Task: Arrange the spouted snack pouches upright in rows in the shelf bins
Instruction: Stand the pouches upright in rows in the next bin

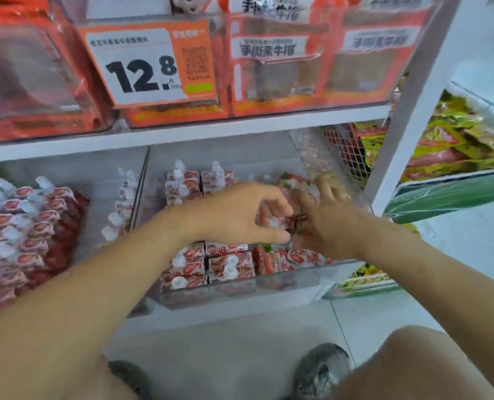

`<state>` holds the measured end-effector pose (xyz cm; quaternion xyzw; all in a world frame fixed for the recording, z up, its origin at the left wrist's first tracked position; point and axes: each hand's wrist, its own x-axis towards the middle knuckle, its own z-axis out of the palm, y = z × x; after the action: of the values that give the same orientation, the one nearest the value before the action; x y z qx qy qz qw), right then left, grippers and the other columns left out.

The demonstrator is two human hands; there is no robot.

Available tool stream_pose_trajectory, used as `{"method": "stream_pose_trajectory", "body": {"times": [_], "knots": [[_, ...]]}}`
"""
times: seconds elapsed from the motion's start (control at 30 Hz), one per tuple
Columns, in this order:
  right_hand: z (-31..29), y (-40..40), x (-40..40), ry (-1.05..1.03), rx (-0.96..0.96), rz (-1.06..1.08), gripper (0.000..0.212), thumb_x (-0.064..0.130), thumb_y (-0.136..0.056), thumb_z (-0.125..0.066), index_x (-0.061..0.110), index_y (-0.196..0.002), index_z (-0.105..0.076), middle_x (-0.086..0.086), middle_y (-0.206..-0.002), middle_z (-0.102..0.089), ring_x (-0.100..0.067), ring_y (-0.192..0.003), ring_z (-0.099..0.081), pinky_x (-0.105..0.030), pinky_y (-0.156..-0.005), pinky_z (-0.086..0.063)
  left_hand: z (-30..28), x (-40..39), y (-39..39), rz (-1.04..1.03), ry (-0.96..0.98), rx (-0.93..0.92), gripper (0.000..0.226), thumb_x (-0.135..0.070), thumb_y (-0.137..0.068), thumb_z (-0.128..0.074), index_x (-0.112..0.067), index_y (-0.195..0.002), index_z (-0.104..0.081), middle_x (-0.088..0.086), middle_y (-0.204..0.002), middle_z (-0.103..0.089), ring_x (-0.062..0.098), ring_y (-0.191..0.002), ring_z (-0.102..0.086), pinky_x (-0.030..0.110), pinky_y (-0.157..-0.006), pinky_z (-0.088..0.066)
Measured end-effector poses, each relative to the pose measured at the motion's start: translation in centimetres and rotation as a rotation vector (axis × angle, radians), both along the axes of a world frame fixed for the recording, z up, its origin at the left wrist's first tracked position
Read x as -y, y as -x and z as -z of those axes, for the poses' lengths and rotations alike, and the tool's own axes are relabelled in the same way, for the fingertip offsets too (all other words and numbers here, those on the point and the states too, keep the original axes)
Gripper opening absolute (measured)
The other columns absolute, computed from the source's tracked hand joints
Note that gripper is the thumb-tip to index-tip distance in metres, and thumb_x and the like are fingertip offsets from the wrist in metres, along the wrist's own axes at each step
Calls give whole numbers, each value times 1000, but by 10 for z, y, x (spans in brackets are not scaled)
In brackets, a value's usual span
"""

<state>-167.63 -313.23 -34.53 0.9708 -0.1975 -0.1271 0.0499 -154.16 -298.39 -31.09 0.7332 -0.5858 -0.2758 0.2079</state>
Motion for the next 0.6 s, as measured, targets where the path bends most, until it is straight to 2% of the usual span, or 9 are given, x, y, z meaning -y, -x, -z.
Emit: {"method": "stream_pose_trajectory", "body": {"times": [0.1,0.2,0.23,0.3,0.37,0.4,0.47,0.53,0.6], "knots": [[17,-13,-7,-59,-52,20,112,38,-70,-80,17,-150,-3,-19,-148,-23,-46,-122,-48,-51,-95,-45,6,27,3,91,-235,60,32,-39,-79,-75,-22,-106,-69,-14,-96,-69,2,-87,-65,27,-82,-55],[18,-18,10,-204,66,16,118,29,-58,-89,29,-150,-16,-14,-140,-32,-42,-115,-55,-47,-94,-50,32,44,3,143,-390,218,49,-43,-74,-78,-12,-110,-64,-1,-95,-68,19,-86,-65,39,-78,-55],[17,-17,16,-250,113,10,114,30,-57,-89,33,-149,-22,-12,-139,-36,-39,-114,-56,-47,-94,-50,39,47,3,154,-398,268,51,-45,-73,-79,-11,-107,-63,2,-91,-66,23,-83,-63,40,-73,-55],[22,-16,24,-299,220,-18,92,30,-63,-87,32,-142,-41,-9,-133,-46,-37,-111,-58,-46,-91,-52,47,49,5,149,-379,301,52,-48,-71,-79,-9,-100,-60,9,-88,-65,25,-75,-60,37,-60,-49],[25,-14,25,-279,299,-51,73,20,-69,-84,28,-134,-52,-8,-127,-51,-37,-107,-60,-45,-87,-52,52,51,7,157,-373,313,54,-47,-71,-79,-6,-98,-57,11,-88,-64,20,-66,-52,27,-50,-39],[25,-13,25,-280,342,-54,71,13,-70,-82,26,-133,-54,-7,-127,-52,-36,-106,-61,-45,-85,-53,53,51,8,159,-369,317,51,-45,-72,-80,-6,-95,-55,9,-84,-61,17,-64,-49,21,-47,-37],[22,-11,26,-315,447,-56,73,-2,-69,-76,23,-134,-54,-5,-132,-51,-35,-107,-61,-44,-82,-54,58,51,7,155,-366,329,48,-44,-70,-81,-10,-92,-54,5,-82,-58,18,-69,-53,22,-53,-44],[16,-9,26,-314,531,-70,75,-12,-66,-70,20,-132,-55,-4,-133,-51,-34,-109,-58,-43,-83,-53,61,51,3,152,-378,344,55,-46,-67,-83,-7,-98,-61,6,-85,-61,22,-75,-58,36,-63,-52],[11,-9,27,-268,585,-92,71,-13,-60,-68,18,-123,-58,-5,-125,-55,-34,-107,-55,-39,-81,-50,60,51,0,168,-345,301,47,-42,-68,-83,-7,-93,-64,2,-69,-53,18,-60,-48,33,-53,-44]]}}
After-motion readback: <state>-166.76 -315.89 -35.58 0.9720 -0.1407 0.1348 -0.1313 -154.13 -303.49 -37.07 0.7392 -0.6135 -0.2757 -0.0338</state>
